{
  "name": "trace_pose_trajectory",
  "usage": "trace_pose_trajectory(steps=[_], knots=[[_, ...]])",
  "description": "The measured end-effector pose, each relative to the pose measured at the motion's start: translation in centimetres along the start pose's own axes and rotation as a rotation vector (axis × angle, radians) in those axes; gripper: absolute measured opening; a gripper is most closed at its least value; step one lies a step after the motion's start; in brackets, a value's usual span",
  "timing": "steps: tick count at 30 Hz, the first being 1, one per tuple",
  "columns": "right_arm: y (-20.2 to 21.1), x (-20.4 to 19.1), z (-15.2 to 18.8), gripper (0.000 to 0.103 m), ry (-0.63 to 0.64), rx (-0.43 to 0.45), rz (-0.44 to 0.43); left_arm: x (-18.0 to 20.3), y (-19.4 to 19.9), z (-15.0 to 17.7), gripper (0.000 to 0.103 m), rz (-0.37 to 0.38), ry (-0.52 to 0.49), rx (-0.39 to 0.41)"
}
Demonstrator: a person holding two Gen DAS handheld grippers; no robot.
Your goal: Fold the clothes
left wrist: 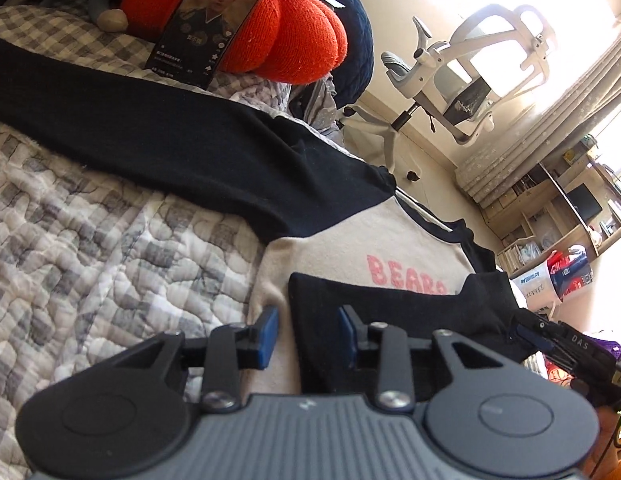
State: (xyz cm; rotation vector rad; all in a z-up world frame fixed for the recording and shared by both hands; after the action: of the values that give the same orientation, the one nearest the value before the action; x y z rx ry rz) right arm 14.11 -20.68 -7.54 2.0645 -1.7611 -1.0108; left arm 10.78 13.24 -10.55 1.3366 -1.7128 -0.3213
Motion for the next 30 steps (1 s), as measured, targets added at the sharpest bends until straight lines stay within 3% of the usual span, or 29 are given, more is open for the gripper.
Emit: trace_pose_trajectory(steps=[2, 3, 4, 7, 12, 16, 23, 30], knots=[[0.6, 1.5, -0.5, 0.057, -0.034, 0.035, 0.035, 0.5, -0.4, -0.1, 0.028, -0.030, -0.058, 0.023], [0.8, 2.3, -0.8, 0.057, -0.049, 0.054, 0.060, 0.7, -0.4, -0.2, 0.012, -0.044, -0.081, 0.040], [1.0, 2.9, -1.0, 0.057, -0.060, 0.068, 0.081, 0.8, -0.4, -0.3, 0.004, -0.058, -0.099, 0.059], [1.2, 4.7, -1.4, 0.057, -0.094, 0.096, 0.141, 0.9, 1.1, -0.8, 0.004, -0.056, -0.073, 0.150], [0.7, 6.5, -1.4, 0.057, -0.128, 0.089, 0.170, 1.8, 4.7, -1.2, 0.004, -0.082, -0.076, 0.278], [0.9, 7.2, -1.3, 0.057, -0.156, 0.088, 0.175, 2.4, 5.1, -2.5, 0.004, -0.082, -0.125, 0.295], [0.9, 6.5, -1.6, 0.057, -0.162, 0.086, 0.143, 4.1, 4.3, -7.7, 0.004, -0.056, -0.227, 0.303], [-0.1, 6.3, -2.7, 0.057, -0.149, 0.098, 0.138, 2.5, 1.4, -10.9, 0.004, -0.142, -0.228, 0.277]])
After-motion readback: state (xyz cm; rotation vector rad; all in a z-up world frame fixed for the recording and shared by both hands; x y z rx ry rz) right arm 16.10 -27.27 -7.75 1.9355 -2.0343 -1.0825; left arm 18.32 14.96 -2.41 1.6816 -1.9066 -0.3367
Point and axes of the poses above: each gripper's, at about its wrist camera, not at the fingertips, and y roughly against the way its jaws point, x to its right, z to its underside, the point moved 8 cm from there along -y, roughly the way its jaws point, and after that the axes turned 3 degrees about -x, right-handed, at the moved point
